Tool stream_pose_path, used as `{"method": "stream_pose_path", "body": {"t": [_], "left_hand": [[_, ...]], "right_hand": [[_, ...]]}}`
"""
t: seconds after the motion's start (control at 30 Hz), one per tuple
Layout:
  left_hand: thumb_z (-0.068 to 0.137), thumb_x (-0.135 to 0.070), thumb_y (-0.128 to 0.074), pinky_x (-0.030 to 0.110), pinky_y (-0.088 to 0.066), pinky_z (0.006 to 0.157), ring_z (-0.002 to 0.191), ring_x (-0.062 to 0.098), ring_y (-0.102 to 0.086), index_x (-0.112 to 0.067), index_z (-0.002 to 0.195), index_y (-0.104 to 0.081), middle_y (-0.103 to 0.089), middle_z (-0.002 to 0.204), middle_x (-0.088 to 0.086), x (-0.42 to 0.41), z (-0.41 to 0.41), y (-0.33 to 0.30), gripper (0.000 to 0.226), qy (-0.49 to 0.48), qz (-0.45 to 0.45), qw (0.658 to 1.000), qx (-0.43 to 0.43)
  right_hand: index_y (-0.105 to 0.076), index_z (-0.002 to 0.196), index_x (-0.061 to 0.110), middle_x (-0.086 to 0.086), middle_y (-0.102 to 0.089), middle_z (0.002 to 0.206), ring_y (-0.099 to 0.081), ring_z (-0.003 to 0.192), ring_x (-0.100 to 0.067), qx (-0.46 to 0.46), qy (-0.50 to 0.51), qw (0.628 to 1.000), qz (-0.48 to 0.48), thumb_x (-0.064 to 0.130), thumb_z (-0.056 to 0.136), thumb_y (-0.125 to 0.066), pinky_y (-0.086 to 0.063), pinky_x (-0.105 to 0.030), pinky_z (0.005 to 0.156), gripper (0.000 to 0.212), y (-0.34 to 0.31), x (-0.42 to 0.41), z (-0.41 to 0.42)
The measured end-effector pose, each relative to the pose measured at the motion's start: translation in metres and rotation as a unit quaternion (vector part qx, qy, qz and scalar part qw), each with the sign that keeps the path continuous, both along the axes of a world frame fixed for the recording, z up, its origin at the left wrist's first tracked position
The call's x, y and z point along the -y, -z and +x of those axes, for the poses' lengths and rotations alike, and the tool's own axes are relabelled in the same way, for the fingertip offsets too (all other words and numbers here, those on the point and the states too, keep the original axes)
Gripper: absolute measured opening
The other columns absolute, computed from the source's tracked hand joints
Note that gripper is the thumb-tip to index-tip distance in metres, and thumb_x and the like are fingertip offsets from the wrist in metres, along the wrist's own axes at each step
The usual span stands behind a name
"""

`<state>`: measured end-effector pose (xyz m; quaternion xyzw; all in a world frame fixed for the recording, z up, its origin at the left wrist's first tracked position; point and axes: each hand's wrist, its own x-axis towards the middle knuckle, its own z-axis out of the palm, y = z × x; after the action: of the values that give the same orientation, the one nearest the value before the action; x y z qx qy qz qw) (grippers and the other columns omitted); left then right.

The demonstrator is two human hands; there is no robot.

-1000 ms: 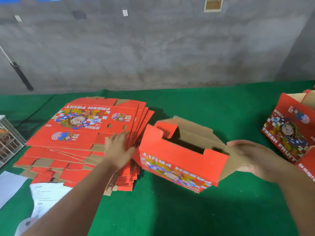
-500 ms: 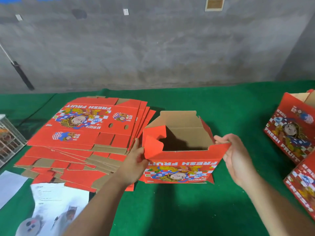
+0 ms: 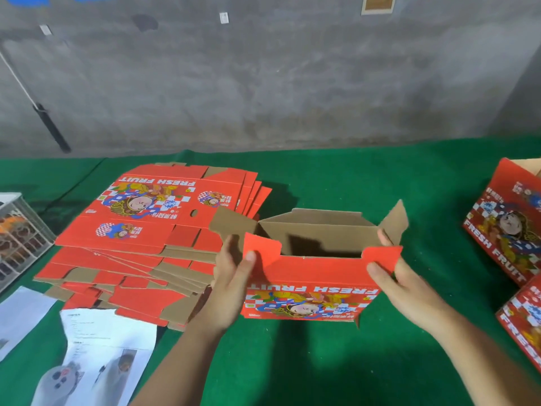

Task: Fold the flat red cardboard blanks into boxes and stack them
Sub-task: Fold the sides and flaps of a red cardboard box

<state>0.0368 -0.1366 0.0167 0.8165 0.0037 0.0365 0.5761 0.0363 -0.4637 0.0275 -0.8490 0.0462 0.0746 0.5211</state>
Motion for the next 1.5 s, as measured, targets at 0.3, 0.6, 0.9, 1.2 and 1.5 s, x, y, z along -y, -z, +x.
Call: {"method": "stream_pose_path", "body": {"t": [0.3,0.6,0.9,1.2,1.5], "left_hand": [[0.092,-0.012,-0.070,0.041,-0.034,0.085,0.104,0.029,-0.045,-0.022,0.159,-0.032,-0.044,0.127,0.009,0.021,0.003,0.052,0.078,-0.091,0.305,0.939,0.131],[0.094,0.010,-0.045,0.020,-0.037,0.095,0.111,-0.008,-0.043,-0.034,0.142,-0.044,-0.036,0.121,-0.002,0.013,0.009,0.059,0.065,-0.044,0.192,0.973,0.124],[0.100,-0.036,-0.067,0.019,-0.024,0.121,0.140,0.005,-0.038,-0.022,0.159,-0.042,-0.046,0.142,-0.005,0.025,0.011,0.023,0.065,-0.058,0.129,0.984,0.107],[0.089,-0.005,-0.064,0.032,-0.042,0.104,0.124,0.034,-0.048,-0.021,0.163,-0.026,-0.039,0.141,0.012,0.033,0.014,0.007,0.085,-0.038,0.290,0.954,0.073],[0.074,0.019,-0.049,0.045,-0.044,0.105,0.118,0.033,-0.049,-0.035,0.157,-0.035,-0.028,0.153,0.007,0.039,-0.002,0.044,0.100,-0.035,0.357,0.929,0.093]], "right_hand": [[-0.049,0.142,0.024,-0.012,-0.037,0.135,-0.038,0.121,-0.037,0.229,0.138,0.870,-0.413,0.023,0.066,-0.087,-0.036,-0.054,0.100,0.084,0.043,-0.040,-0.001],[-0.064,0.135,0.035,-0.015,-0.034,0.155,-0.025,0.144,-0.043,0.211,0.106,0.868,-0.437,0.024,0.064,-0.092,-0.030,-0.060,0.110,0.077,0.037,-0.058,0.034],[-0.079,0.099,0.030,0.004,-0.066,0.099,-0.063,0.089,-0.027,0.234,0.041,0.902,-0.360,0.047,0.088,-0.075,-0.050,-0.037,0.077,0.020,-0.022,-0.027,0.077],[-0.042,0.149,0.027,-0.007,-0.061,0.131,-0.062,0.113,-0.031,0.180,0.088,0.956,-0.215,0.031,0.089,-0.074,-0.049,-0.039,0.094,0.068,-0.026,-0.022,0.080],[-0.054,0.133,0.016,-0.005,-0.056,0.126,-0.052,0.118,-0.029,0.223,0.073,0.946,-0.225,0.028,0.092,-0.071,-0.045,-0.043,0.101,0.046,0.054,-0.020,0.036]]}}
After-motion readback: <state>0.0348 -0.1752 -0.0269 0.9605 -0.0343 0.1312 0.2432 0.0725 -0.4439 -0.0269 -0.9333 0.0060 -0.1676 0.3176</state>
